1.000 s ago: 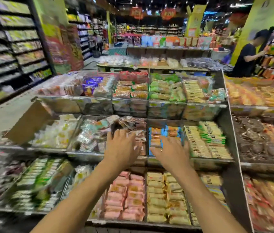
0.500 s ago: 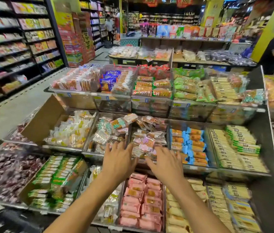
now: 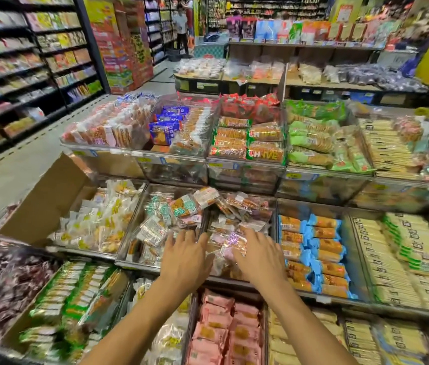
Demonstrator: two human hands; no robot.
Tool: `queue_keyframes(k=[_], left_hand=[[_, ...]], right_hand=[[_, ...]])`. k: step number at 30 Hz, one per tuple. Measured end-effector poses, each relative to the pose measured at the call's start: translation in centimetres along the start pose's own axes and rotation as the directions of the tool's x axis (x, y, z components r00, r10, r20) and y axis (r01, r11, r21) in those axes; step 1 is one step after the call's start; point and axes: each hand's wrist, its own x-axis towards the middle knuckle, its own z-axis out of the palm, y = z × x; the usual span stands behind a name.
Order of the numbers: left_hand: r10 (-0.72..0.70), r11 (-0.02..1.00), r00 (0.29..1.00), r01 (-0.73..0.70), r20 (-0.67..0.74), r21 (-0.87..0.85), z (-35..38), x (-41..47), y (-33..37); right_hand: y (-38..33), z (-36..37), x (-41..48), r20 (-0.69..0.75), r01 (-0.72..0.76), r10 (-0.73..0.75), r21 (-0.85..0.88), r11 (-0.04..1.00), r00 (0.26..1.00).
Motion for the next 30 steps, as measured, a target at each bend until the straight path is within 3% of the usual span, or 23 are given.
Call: queue_keyframes(k=[6,10,13,15,16,18,20,22,30], left_hand=[[0.046,0.999,0.999,-0.046,0.025,0.006,0.8,4.7,-2.7],[0.121,0.993,0.992,-0.122,0.03,0.007,1.2,6.8,-5.3],[0.17,0.985,0.985,-0.169,0.031,-0.029,1.6,7.9,-6.9],[0.187,0.981,0.982,-0.185,0.032,-0.056,2.1,8.6,-7.7],[0.193,0.979,0.981,-0.19,0.036,-0.07,2.3,8.9,-8.0],[0.199,0.977,0.979,-0.195,0.038,-0.09,2.8,9.4,-8.4],[0.202,0.976,0.979,-0.198,0.036,-0.091,2.9,10.0,-8.6],[0.207,0.974,0.977,-0.202,0.044,-0.098,2.8,10.6,-8.4],[0.215,0.973,0.976,-0.212,0.021,-0.093,2.0,11.4,-7.3]], right_hand=[[-0.8,1.3,3.4,-0.045,-0.062,0.061,-0.012,0.998,0.997],[-1.9,1.2,6.2,-0.137,-0.208,0.216,0.073,0.976,0.967],[-2.3,1.3,8.8,-0.135,-0.41,0.505,0.425,0.807,0.853],[-2.1,1.5,10.0,-0.077,-0.478,0.612,0.553,0.683,0.787],[-1.8,1.6,10.5,-0.099,-0.472,0.595,0.513,0.717,0.797],[-1.0,1.9,11.2,-0.178,-0.372,0.431,0.291,0.882,0.884],[-0.8,2.2,12.2,-0.13,-0.232,0.243,0.097,0.968,0.961],[-0.9,2.4,13.1,-0.057,-0.196,0.199,0.056,0.979,0.978],[-0.2,3.0,14.1,-0.184,-0.174,0.19,0.097,0.98,0.965]])
